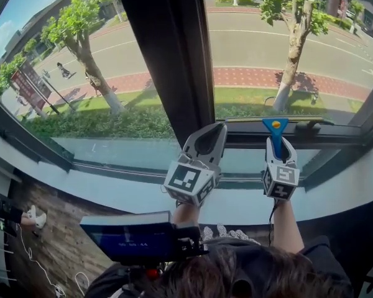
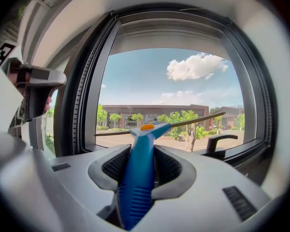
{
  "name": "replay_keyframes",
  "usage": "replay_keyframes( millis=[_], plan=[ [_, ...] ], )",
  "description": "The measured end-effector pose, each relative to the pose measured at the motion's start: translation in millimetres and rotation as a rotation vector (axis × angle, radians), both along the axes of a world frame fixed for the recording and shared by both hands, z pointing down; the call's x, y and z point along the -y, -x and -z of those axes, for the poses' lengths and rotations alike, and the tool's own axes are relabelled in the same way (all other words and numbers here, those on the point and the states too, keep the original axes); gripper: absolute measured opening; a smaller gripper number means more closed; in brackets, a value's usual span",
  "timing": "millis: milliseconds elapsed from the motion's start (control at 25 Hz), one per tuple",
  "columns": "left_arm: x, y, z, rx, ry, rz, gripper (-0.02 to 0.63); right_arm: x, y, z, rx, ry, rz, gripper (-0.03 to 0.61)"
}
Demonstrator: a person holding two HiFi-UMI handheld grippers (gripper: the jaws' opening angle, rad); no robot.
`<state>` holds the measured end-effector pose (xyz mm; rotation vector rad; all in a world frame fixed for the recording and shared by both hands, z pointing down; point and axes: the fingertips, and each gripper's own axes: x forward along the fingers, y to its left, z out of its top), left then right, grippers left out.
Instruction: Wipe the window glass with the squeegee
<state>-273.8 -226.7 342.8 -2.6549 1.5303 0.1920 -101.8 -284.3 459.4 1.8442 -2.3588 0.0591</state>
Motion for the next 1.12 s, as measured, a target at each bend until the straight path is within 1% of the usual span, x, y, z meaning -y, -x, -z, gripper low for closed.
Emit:
replay_keyframes(
  millis=[120, 280, 360, 480, 560, 640, 720, 880, 1000, 1120],
  plan=[
    [-8, -7, -1, 0.006, 0.000, -0.001, 0.002, -13, -32, 22, 0.016, -0.041, -0.038, 0.143],
    [-24, -29, 4, 0.015, -0.025, 0.015, 0.002, -33, -89, 45, 0.052, -0.086, -0.088, 0.143],
    [-31, -49, 6, 0.014, -0.034, 0.024, 0.002, -44, -117, 53, 0.060, -0.101, -0.090, 0.143],
    [-53, -91, 3, 0.019, -0.039, 0.031, 0.002, -64, -156, 59, 0.060, -0.115, -0.071, 0.143],
    [-71, -111, -4, 0.025, -0.033, 0.032, 0.002, -81, -169, 60, 0.063, -0.123, -0.034, 0.143],
    [-89, -123, -11, 0.024, -0.025, 0.037, 0.002, -98, -177, 62, 0.060, -0.135, -0.004, 0.143],
    [-106, -136, -17, 0.018, -0.014, 0.058, 0.002, -112, -192, 67, 0.059, -0.147, 0.011, 0.143],
    [-146, -161, -22, 0.029, 0.011, 0.097, 0.002, -143, -223, 74, 0.067, -0.157, 0.029, 0.143],
    [-171, -166, -17, 0.039, 0.013, 0.123, 0.002, -160, -238, 81, 0.079, -0.159, 0.024, 0.143],
    [-188, -167, -12, 0.054, 0.007, 0.137, 0.002, -178, -243, 92, 0.095, -0.189, 0.031, 0.143]
  ],
)
